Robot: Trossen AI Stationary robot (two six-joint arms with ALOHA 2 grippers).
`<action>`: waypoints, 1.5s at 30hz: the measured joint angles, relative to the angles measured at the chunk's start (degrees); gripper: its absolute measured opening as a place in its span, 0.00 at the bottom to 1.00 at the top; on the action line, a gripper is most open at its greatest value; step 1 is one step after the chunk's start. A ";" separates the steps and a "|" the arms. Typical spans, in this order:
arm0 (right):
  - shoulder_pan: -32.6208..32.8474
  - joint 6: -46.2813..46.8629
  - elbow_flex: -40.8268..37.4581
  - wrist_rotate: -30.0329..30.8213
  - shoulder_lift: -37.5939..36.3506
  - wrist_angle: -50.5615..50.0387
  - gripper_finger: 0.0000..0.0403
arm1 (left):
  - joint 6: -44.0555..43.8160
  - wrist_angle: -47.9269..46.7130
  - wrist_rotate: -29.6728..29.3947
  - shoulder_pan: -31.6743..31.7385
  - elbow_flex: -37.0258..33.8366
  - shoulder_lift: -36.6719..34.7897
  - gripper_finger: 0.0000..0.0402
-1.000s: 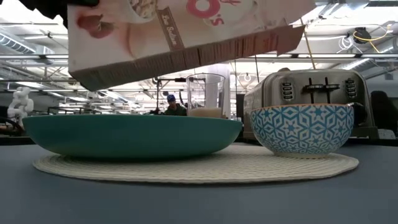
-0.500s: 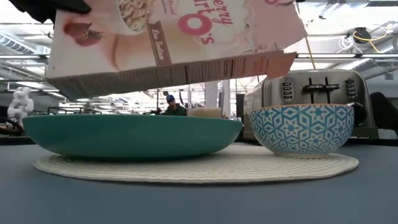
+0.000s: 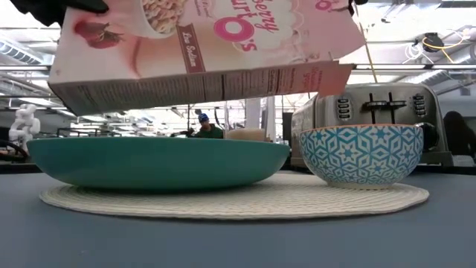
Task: Arrange a breakfast setting
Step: Pour the cereal from the cereal box into the orange bowl
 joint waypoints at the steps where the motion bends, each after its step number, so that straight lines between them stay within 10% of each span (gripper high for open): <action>1: 0.01 0.00 0.00 0.00 0.01 0.00 0.97 | -0.51 0.00 0.53 0.00 0.00 0.00 0.57; 9: 0.01 0.00 0.00 0.00 0.01 0.04 0.97 | -3.57 -2.56 1.96 0.00 1.71 0.03 0.57; 31: 0.01 -0.34 0.00 0.00 0.03 0.02 0.97 | 6.27 -33.44 1.61 1.41 35.38 21.62 0.57; 45: 0.01 -1.36 0.00 -0.02 0.01 0.00 0.97 | 5.04 -38.22 1.10 1.73 37.16 22.14 0.57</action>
